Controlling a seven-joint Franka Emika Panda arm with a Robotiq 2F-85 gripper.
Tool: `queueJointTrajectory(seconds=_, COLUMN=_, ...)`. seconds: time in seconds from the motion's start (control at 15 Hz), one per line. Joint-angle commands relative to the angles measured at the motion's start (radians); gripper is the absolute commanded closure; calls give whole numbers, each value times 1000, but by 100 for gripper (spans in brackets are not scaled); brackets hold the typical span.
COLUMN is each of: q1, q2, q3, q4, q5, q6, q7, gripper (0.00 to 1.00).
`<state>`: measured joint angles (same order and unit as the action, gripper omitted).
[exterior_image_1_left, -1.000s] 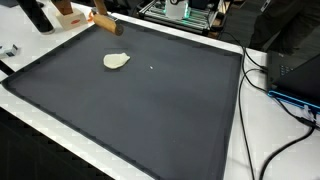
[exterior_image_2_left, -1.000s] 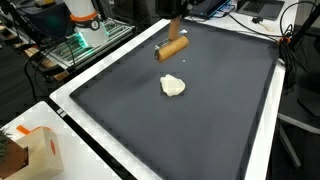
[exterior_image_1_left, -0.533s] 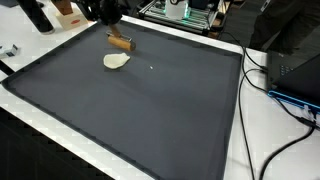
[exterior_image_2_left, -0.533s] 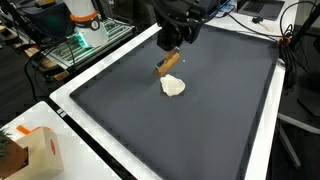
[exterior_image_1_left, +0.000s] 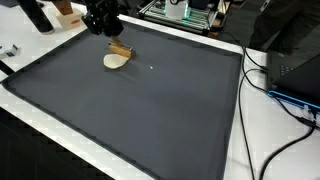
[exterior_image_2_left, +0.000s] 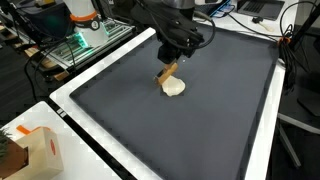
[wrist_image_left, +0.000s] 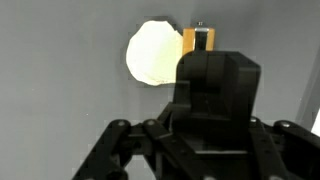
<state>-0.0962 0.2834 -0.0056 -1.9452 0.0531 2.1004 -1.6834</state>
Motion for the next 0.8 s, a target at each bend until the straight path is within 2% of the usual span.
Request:
queueJointTrajectory(seconds=0.0, q1=-9, q2=0, q3=1, q4=-26, q5=-32, q6=63, q7=-13, gripper=76)
queueJointTrajectory(seconds=0.73, q1=-9, q2=14, q3=3, q4=-46, q5=-64, q6=166, q7=-1, gripper=76)
